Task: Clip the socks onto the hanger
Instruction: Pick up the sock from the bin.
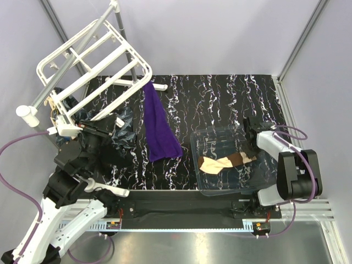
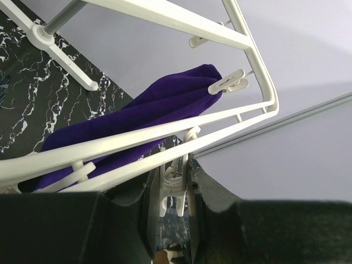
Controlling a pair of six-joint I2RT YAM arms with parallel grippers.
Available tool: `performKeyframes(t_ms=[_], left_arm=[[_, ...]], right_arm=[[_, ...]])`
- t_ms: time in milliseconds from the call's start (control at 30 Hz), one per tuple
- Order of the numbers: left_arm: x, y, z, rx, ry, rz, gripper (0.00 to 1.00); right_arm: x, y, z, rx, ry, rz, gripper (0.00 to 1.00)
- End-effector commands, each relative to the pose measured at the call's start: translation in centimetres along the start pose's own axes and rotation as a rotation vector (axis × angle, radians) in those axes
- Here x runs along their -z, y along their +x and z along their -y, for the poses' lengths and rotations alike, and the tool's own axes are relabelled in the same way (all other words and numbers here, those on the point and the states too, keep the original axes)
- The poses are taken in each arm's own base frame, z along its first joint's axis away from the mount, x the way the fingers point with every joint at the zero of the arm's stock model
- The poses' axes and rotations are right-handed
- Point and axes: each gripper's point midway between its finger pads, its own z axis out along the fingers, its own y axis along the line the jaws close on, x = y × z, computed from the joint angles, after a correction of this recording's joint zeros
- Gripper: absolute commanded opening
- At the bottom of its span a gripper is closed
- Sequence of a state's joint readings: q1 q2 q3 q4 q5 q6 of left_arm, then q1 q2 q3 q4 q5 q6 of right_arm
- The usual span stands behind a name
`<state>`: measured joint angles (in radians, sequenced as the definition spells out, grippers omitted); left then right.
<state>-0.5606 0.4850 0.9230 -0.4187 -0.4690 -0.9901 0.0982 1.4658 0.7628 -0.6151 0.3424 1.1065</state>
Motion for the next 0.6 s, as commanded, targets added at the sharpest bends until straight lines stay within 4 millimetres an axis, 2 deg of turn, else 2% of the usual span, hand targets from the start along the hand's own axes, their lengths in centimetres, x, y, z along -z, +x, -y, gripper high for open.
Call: performKeyframes(t_ms=[0, 67, 100, 167, 200, 267, 367, 400, 433, 467, 567], left_arm=[[0.0, 0.1, 0.9, 0.003, 0.04, -0.011, 0.0], [0.0, 0.2, 0.9, 0.007, 0.039, -0.013, 0.0], [0.0, 0.2, 0.8, 0.006, 0.036, -0.014, 0.0], [0.0, 0.3, 0.7, 0.007, 0.033, -0.017, 0.0], [0.0, 0.3, 0.8, 0.006, 0.033, -0.019, 0.0], [0.0, 0.4, 0.7, 0.002, 0.029, -0.023, 0.0], [0.0, 0.4, 0.7, 0.005, 0.03, -0.025, 0.0], [0.0, 0.4, 0.7, 0.003, 0.032, -0.027, 0.0], [0.0, 0.3, 0.8, 0.007, 0.032, -0.025, 0.0], [0.1, 0.4, 0.8, 0.007, 0.031, -0.028, 0.0], [0.2, 0.3, 1.0, 0.012, 0.037, -0.03, 0.0]], right_arm=[[-0.5, 0.1, 0.8, -0.034, 0.026, 0.021, 0.32], [-0.1, -0.4, 1.0, -0.016, 0.019, 0.041, 0.25], [0.5, -0.9, 0.8, -0.014, -0.004, 0.062, 0.15], [1.2, -1.5, 0.7, 0.025, -0.03, 0.085, 0.03], [2.2, -2.1, 0.1, 0.034, -0.077, 0.103, 0.0], [3.9, -2.7, -1.3, 0.115, -0.166, 0.11, 0.0], [8.7, -2.7, -5.2, 0.232, -0.459, 0.091, 0.0], [11.6, -2.0, -6.4, 0.304, -0.613, 0.07, 0.0], [13.2, -1.8, -7.0, 0.333, -0.687, 0.079, 0.0], [15.7, -1.7, -8.1, 0.369, -0.798, 0.089, 0.0], [23.3, -0.4, -10.0, 0.514, -1.073, 0.123, 0.0]])
